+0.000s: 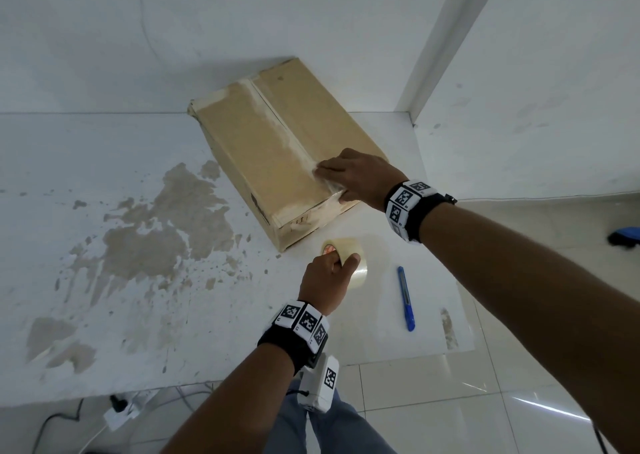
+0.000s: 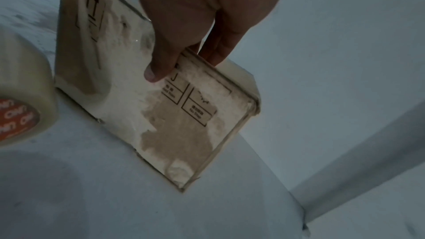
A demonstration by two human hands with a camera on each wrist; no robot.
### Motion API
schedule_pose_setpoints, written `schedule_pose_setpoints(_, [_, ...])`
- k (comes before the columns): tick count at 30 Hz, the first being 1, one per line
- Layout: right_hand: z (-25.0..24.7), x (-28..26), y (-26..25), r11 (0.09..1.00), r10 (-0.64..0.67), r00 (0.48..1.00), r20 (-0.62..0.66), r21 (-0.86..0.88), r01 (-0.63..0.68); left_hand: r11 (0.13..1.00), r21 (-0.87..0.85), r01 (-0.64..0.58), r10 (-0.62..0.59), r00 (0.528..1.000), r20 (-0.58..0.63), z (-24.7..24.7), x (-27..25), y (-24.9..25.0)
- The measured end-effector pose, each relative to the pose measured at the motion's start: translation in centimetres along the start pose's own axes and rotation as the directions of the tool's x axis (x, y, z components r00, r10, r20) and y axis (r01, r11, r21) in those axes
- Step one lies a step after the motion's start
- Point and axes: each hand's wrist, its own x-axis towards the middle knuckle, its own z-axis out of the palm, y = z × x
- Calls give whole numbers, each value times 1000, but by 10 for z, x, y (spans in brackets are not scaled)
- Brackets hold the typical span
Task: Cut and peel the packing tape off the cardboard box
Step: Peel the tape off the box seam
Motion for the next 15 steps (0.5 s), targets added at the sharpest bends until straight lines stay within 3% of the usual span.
schedule_pose_setpoints(6, [-13, 6, 10, 996, -81, 995, 59, -24, 83, 1000, 12, 12, -12, 1000, 13, 1, -1, -2])
schedule_pose_setpoints(10, [-9, 3, 6, 999, -9, 1000, -3, 47, 9, 1000, 2, 13, -13, 1000, 0, 1, -1, 1])
schedule_pose_setpoints(15, [-8, 4, 5, 997, -9, 1000, -5, 73, 10, 1000, 2, 16, -16, 1000, -3, 2, -2, 3])
